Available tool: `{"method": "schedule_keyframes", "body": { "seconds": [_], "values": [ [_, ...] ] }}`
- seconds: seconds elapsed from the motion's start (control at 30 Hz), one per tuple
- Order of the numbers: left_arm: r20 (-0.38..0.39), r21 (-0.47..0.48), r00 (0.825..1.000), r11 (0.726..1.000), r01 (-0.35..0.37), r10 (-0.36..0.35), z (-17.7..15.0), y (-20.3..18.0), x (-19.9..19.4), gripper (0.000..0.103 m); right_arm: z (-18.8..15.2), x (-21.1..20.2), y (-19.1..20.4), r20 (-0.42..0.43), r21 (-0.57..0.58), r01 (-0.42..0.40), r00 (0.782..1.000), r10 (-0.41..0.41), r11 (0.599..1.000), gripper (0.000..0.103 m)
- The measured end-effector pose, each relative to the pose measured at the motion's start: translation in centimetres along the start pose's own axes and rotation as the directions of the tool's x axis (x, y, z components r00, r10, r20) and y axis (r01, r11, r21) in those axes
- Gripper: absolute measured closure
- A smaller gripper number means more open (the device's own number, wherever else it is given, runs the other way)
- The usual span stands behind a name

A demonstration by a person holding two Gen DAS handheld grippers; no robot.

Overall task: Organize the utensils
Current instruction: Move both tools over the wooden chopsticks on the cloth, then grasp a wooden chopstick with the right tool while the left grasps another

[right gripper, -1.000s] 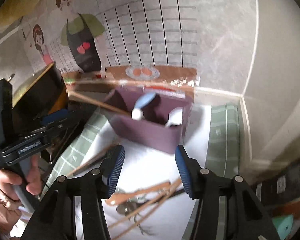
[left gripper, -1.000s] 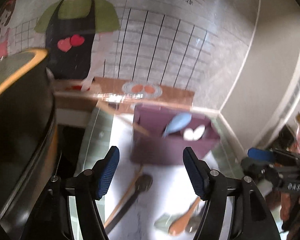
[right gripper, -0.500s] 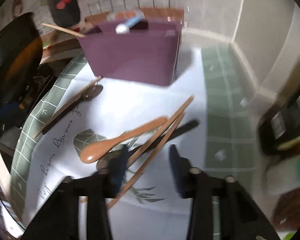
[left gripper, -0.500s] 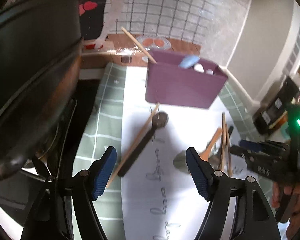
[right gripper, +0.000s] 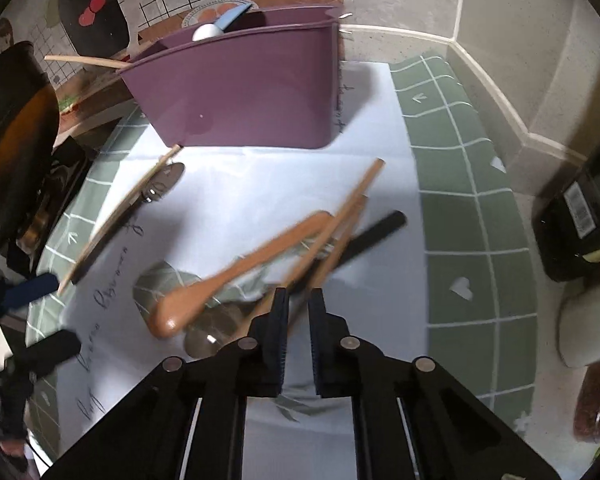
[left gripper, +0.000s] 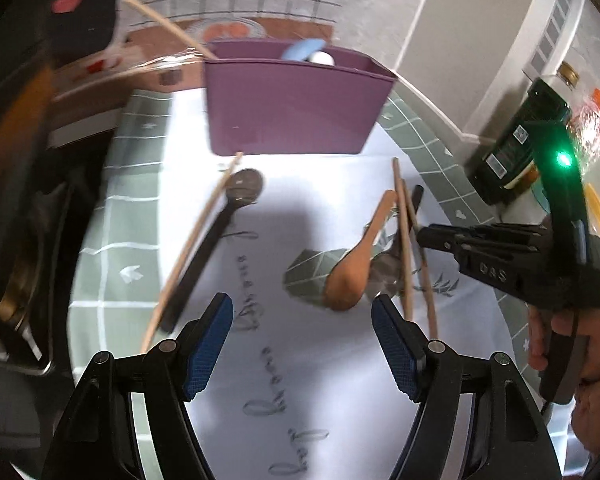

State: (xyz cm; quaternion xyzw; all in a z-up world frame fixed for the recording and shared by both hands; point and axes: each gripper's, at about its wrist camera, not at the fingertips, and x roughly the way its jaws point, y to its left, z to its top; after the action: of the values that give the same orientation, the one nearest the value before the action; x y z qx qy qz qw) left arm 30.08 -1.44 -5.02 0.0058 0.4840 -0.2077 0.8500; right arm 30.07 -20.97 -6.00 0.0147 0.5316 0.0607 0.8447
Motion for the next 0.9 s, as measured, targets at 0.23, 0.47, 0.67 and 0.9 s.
{"method": "schedule_keyframes", "body": {
  "seconds": [0.23, 0.47, 0.67, 0.9],
  "values": [
    [-0.119, 0.151, 0.992, 0.986, 0.068, -0.050, 3.2, -4.1, 4.8, 0.063, -1.2, -1.5, -3.2, 0.008, 0.032, -0.035, 0.999, 0.035, 0.999, 0.097],
    [-0.219, 0.228, 0.971, 0.963, 0.141, -0.091, 5.0, -8.4, 8.3, 0.081, -2.0, -2.5, -4.9, 0.032, 0.026, -0.040, 0.999, 0.039, 0.999, 0.088],
    [-0.259, 0.233, 0.965, 0.967, 0.105, -0.042, 5.9, -9.7, 10.3, 0.083, -2.0, -2.9, -5.2, 0.069, -0.008, 0.001, 0.998, -0.001, 1.000, 0.051],
    [-0.226, 0.181, 0.974, 0.981, 0.068, -0.026, 6.1, -8.7, 10.0, 0.089, -1.4, -3.1, -3.8, 0.101, -0.109, 0.086, 0.992, -0.075, 0.990, 0.023]
  ]
}}
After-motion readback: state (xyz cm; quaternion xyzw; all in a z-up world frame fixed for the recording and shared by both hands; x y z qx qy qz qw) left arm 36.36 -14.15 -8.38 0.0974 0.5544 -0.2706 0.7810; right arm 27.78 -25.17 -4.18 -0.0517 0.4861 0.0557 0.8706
